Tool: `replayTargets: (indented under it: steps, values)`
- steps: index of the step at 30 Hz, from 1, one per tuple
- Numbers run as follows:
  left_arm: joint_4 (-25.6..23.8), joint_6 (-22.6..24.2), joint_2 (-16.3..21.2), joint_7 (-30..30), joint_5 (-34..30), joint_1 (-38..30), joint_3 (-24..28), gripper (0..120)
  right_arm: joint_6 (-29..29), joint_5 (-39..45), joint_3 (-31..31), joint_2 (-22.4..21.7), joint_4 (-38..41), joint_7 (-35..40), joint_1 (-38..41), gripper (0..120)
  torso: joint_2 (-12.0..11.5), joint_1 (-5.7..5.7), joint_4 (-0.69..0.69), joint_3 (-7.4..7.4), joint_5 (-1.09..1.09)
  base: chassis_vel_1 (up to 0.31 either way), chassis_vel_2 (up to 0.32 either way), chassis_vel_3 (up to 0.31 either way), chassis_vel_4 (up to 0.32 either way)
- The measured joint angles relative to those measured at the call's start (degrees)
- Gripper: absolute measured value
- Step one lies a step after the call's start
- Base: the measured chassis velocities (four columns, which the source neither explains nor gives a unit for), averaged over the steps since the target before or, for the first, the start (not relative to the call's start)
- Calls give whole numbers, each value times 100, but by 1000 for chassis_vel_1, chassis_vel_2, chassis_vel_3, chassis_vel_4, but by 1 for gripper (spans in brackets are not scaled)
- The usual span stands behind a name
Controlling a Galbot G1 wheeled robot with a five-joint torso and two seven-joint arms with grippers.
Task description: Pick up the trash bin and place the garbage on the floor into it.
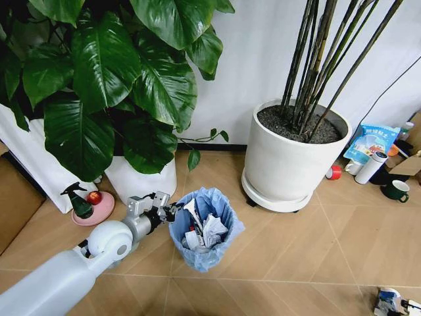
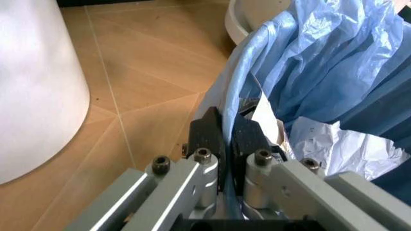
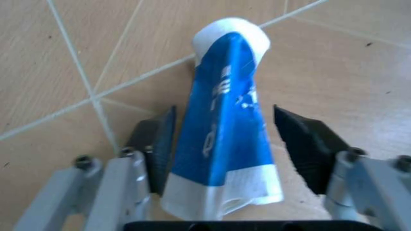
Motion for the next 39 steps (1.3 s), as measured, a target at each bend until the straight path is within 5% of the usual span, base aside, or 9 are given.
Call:
replayTargets:
  steps: [17,29,39]
  values:
    - [61,10,-32,-10,16,-8,3,0,-5,25,-94,-81,-9,-67,-37,0,0,0,-1,0,3,0,0,0,0]
    - [25,17,25,-26,10,-3,4,0,418,284,24,-807,1524,-1246,-1419,0,0,0,-2,-1,1,0,0,0,0]
    - [47,46,28,-97,31,-43,245,0,1531,503,393,-1819,3888,-2786,-1999,0,0,0,0,0,-1,0,0,0,0]
